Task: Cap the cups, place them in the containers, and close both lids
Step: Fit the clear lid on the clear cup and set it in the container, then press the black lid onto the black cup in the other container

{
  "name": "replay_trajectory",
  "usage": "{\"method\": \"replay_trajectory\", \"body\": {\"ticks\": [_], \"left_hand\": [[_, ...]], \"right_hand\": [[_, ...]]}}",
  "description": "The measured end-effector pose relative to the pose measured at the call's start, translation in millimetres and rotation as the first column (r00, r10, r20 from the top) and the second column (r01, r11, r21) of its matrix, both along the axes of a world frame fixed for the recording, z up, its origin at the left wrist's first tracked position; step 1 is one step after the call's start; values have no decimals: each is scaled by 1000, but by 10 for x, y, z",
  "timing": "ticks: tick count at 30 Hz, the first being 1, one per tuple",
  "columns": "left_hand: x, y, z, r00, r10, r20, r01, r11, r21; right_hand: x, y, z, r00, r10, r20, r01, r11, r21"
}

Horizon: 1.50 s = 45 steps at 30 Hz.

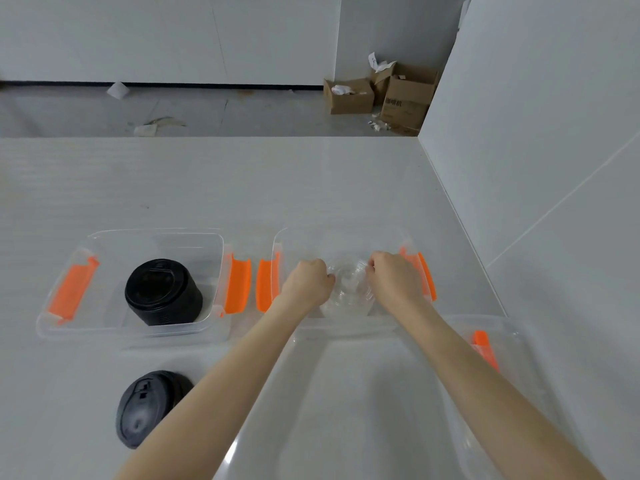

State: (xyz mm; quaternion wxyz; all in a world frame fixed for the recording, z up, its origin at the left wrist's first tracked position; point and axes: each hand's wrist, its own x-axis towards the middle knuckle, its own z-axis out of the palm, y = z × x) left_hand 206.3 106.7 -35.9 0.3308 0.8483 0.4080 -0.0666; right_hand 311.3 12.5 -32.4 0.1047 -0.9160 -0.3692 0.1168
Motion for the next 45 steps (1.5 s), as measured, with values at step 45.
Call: {"method": "replay_trajectory", "body": {"ticks": [45], "left_hand": [[-3151, -177, -375, 669, 723, 172, -676, 688, -266]], "right_hand": [[-2651, 203, -503, 839, 230, -493, -163, 971, 176]]}}
